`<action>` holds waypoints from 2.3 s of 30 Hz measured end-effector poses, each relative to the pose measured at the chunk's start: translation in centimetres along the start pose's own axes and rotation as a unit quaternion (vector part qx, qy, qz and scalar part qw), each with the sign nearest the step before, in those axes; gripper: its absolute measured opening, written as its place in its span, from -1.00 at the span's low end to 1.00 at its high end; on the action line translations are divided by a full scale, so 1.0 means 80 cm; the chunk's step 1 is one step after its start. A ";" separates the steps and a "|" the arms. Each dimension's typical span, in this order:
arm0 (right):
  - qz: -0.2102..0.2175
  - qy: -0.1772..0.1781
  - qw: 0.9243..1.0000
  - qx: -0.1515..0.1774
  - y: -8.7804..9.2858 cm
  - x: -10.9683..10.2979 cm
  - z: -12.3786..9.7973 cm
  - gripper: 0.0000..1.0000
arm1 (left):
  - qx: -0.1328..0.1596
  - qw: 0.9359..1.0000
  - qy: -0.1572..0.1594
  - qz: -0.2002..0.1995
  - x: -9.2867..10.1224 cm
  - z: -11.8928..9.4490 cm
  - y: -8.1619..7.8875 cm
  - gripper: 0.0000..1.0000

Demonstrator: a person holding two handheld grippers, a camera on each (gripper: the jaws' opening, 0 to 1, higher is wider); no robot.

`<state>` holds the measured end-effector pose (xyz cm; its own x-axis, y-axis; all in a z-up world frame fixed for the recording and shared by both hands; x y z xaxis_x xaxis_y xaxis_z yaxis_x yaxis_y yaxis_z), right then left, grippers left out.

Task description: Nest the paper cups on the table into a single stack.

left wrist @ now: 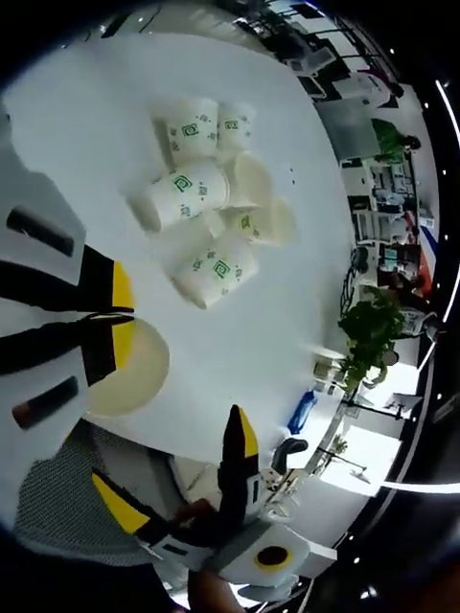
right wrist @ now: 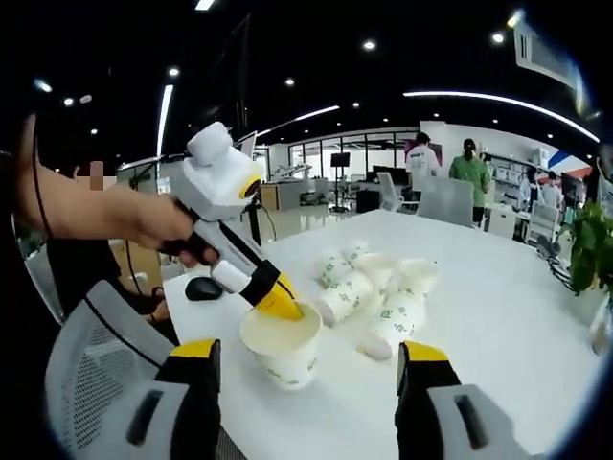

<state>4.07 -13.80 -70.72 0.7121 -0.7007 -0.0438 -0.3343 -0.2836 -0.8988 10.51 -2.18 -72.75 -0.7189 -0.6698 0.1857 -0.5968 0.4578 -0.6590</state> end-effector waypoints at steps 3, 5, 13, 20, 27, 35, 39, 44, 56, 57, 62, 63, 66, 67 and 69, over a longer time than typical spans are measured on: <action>0.002 0.002 1.000 0.001 0.002 0.002 -0.001 0.63 | -0.004 1.000 -0.005 -0.005 -0.007 0.007 0.005 -1.00; 0.003 0.004 1.000 0.002 0.004 0.003 -0.001 0.73 | -0.006 1.000 -0.007 -0.008 -0.008 0.008 0.006 -1.00; 0.010 0.008 1.000 -0.004 0.012 0.005 -0.005 0.76 | -0.006 1.000 -0.018 -0.019 -0.013 0.016 0.004 -1.00; 0.016 0.012 1.000 -0.009 0.017 0.005 -0.007 0.73 | -0.002 0.999 -0.019 -0.031 -0.014 0.022 0.005 -1.00; 0.021 0.013 1.000 -0.012 0.020 0.006 -0.008 0.72 | -0.005 0.999 -0.023 -0.039 -0.019 0.026 0.013 -1.00; 0.027 0.012 0.999 -0.012 0.020 0.008 -0.006 0.70 | 0.000 0.999 -0.023 -0.046 -0.016 0.025 0.016 -1.00; 0.029 0.013 0.999 -0.013 0.021 0.008 -0.006 0.70 | -0.002 0.999 -0.022 -0.045 -0.015 0.027 0.016 -1.00; 0.031 0.016 0.999 -0.014 0.021 0.008 -0.008 0.69 | -0.001 0.999 -0.024 -0.041 -0.018 0.029 0.016 -1.00; 0.032 0.013 0.999 -0.017 0.024 0.008 -0.006 0.67 | 0.006 0.999 -0.028 -0.031 -0.015 0.023 0.015 -0.88; 0.033 0.012 0.999 -0.017 0.024 0.008 -0.006 0.67 | 0.006 0.999 -0.029 -0.031 -0.015 0.023 0.015 -0.86; 0.035 0.010 0.999 -0.015 0.021 0.007 -0.006 0.67 | 0.012 0.999 -0.029 -0.024 -0.016 0.023 0.013 -0.75; 0.036 0.011 0.999 -0.015 0.021 0.008 -0.006 0.67 | 0.014 0.999 -0.028 -0.023 -0.016 0.022 0.012 -0.74; 0.044 0.012 0.999 -0.009 0.016 0.009 -0.007 0.67 | 0.022 0.999 -0.027 -0.024 -0.020 0.019 0.010 -0.69; 0.047 0.013 0.999 -0.008 0.015 0.010 -0.007 0.66 | 0.025 0.999 -0.026 -0.024 -0.019 0.017 0.008 -0.67; 0.053 0.013 0.999 -0.005 0.012 0.013 -0.006 0.65 | 0.032 0.999 -0.026 -0.024 -0.017 0.013 0.005 -0.63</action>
<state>4.15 -15.14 -71.42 0.6559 -0.7442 -0.1262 -0.4124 -0.2132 -0.8857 11.63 -1.66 -74.03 -0.6701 -0.7198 0.1813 -0.6043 0.3872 -0.6964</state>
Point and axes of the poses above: the point that each gripper's makers call its tool centre point, and the gripper's own axes: z roughly forward along the fingers, x roughly to its right, y roughly out of its underside, the point moved 5 cm from there along -z, roughly backward along the fingers, and after that the axes turned 4 degrees about -x, right-handed, at the moved point
